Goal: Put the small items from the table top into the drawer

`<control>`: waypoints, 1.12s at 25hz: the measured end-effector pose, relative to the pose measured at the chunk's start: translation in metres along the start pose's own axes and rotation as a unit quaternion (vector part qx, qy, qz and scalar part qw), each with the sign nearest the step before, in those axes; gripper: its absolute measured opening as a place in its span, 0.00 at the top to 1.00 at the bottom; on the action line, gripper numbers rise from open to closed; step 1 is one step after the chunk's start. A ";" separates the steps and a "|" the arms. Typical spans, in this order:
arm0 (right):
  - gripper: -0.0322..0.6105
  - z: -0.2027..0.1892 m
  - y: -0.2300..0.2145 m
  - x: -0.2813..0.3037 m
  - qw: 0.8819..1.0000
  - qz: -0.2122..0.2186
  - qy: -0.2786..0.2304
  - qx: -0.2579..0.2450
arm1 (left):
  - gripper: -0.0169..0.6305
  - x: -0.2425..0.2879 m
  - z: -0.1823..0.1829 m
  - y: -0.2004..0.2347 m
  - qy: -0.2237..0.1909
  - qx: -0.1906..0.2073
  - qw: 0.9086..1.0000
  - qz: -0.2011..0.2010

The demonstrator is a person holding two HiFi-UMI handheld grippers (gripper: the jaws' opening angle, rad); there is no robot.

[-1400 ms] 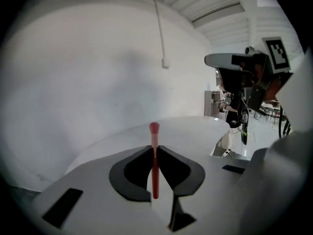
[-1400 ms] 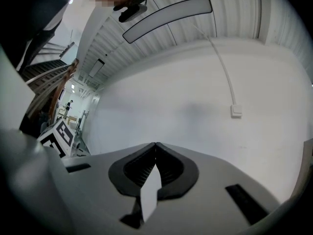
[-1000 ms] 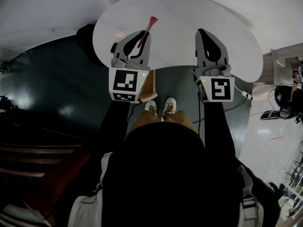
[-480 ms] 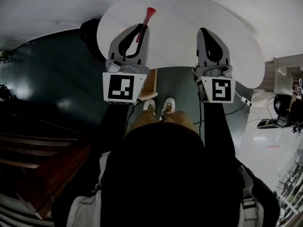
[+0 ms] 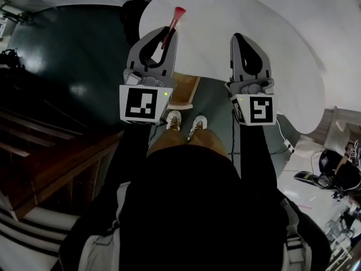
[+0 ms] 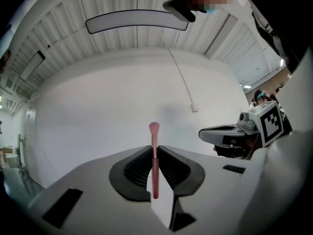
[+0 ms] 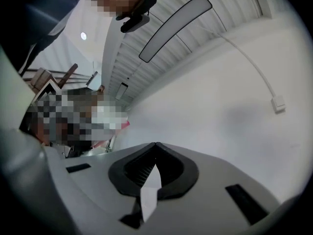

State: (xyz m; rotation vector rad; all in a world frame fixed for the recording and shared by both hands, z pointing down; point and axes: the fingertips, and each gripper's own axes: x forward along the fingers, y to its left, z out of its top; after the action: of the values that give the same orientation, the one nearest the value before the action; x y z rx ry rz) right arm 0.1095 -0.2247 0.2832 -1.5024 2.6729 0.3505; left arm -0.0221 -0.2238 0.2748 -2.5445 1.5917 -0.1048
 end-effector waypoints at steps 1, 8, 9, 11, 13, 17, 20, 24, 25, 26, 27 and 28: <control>0.91 -0.003 0.005 0.003 1.000 0.009 0.001 0.003 | 0.89 -0.004 -0.002 0.003 0.004 0.000 1.000 0.006; 0.91 -0.012 0.023 0.020 1.000 0.022 0.011 0.016 | 0.89 -0.016 -0.051 0.004 0.044 -0.001 0.999 -0.017; 0.91 -0.014 0.026 0.020 0.999 0.023 0.014 0.017 | 0.89 -0.018 -0.068 0.000 0.058 -0.008 0.998 -0.026; 0.91 -0.019 0.030 0.021 0.999 0.025 0.022 0.018 | 0.89 -0.026 -0.104 -0.007 0.092 -0.012 0.995 -0.040; 0.91 -0.024 0.033 0.022 0.999 0.025 0.030 0.019 | 0.89 -0.036 -0.146 -0.015 0.132 -0.014 0.990 -0.053; 0.91 -0.032 0.032 0.023 0.999 0.021 0.041 0.021 | 0.89 -0.064 -0.243 -0.033 0.241 -0.008 0.966 -0.088; 0.91 -0.036 0.033 0.024 0.998 0.020 0.048 0.019 | 0.89 -0.087 -0.306 -0.039 0.318 -0.006 0.942 -0.106; 0.91 -0.043 0.032 0.023 0.998 0.017 0.058 0.020 | 0.89 -0.108 -0.365 -0.046 0.392 -0.021 0.912 -0.121; 0.91 -0.045 0.032 0.023 0.998 0.017 0.061 0.019 | 0.89 -0.111 -0.376 -0.048 0.407 -0.023 0.904 -0.128; 0.91 -0.046 0.032 0.023 0.998 0.017 0.064 0.018 | 0.89 -0.114 -0.386 -0.051 0.421 -0.021 0.896 -0.137; 0.91 -0.047 0.032 0.023 0.998 0.017 0.066 0.018 | 0.89 -0.116 -0.394 -0.053 0.432 -0.017 0.890 -0.145; 0.91 -0.048 0.031 0.022 0.997 0.016 0.068 0.017 | 0.89 -0.116 -0.401 -0.055 0.439 -0.013 0.885 -0.152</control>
State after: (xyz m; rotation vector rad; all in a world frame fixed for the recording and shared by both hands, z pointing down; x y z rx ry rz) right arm 0.0742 -0.2382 0.3318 -1.5275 2.7936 0.2112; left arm -0.0774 -0.1280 0.6807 -2.9174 1.3258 -1.4539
